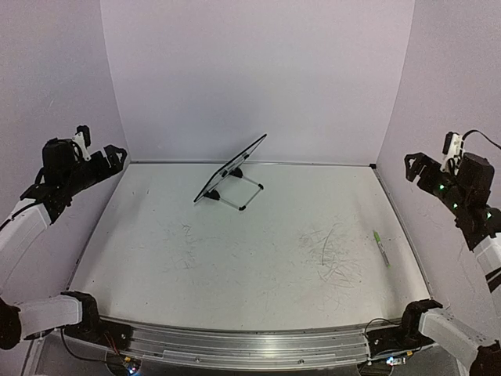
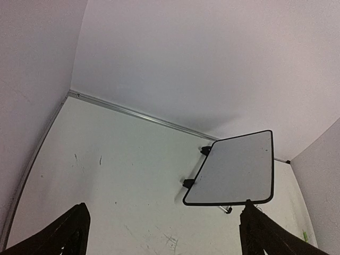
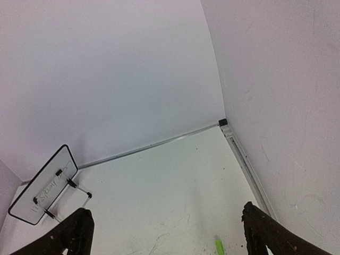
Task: Write a sentence on the whiteboard
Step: Adjust the whiteboard stand at the center of the board.
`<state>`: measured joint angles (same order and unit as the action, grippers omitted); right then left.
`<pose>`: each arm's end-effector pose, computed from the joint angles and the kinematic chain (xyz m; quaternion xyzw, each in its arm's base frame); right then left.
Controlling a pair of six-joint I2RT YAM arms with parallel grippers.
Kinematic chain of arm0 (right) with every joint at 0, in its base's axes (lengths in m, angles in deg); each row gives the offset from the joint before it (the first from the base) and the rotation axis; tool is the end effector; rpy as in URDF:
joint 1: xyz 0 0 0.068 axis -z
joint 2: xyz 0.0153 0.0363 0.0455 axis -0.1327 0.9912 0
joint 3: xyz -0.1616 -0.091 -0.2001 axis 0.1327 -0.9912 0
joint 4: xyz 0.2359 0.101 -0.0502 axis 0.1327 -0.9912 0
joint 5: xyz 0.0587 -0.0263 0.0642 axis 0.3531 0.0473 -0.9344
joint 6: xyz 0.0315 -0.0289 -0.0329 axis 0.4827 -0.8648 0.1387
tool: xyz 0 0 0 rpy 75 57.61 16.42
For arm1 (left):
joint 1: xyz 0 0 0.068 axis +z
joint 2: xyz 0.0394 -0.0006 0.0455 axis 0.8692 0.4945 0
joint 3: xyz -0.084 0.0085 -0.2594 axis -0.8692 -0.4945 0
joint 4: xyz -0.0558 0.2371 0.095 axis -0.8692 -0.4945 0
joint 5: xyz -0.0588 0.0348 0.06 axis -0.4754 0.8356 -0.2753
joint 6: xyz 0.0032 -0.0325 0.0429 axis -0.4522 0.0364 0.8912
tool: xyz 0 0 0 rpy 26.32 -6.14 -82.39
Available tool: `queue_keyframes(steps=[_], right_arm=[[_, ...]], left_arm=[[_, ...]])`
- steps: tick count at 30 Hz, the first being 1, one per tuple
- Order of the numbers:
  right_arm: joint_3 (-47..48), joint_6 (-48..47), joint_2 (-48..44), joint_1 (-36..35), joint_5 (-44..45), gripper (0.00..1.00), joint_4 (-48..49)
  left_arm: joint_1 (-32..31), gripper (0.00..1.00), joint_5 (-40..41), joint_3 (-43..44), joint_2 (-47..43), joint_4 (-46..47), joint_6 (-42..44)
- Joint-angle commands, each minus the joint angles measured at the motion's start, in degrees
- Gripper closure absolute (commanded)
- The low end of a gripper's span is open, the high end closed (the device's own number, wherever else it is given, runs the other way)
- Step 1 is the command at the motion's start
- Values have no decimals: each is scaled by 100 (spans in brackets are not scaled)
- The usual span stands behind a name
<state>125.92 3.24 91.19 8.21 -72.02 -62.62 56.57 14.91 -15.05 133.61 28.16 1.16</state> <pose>0.1640 0.0015 0.3761 0.0758 0.7451 0.1172 0.6522 0.2200 -0.0190 0.3409 -0.0912 0.7849 -0.1871 0.5836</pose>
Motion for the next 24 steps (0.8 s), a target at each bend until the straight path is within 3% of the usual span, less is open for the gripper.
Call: queue_keyframes(steps=[1, 7, 12, 18, 24], right_arm=[[31, 114, 189, -19, -56, 2, -111], [-240, 176, 642, -24, -971, 2, 176], [-511, 283, 1237, -96, -1684, 2, 515], [-783, 458, 1496, -790, -1581, 2, 909], [-857, 737, 1910, -1616, -1308, 2, 1246]], left_arm=[[15, 1, -537, 170, 61, -199, 14], [12, 0, -739, 122, 623, -301, -20], [11, 1, -1119, 386, 1633, -455, -146], [2, 10, -1706, 975, 3030, -426, -393], [-38, 18, -2266, 2141, 4618, -392, -633]])
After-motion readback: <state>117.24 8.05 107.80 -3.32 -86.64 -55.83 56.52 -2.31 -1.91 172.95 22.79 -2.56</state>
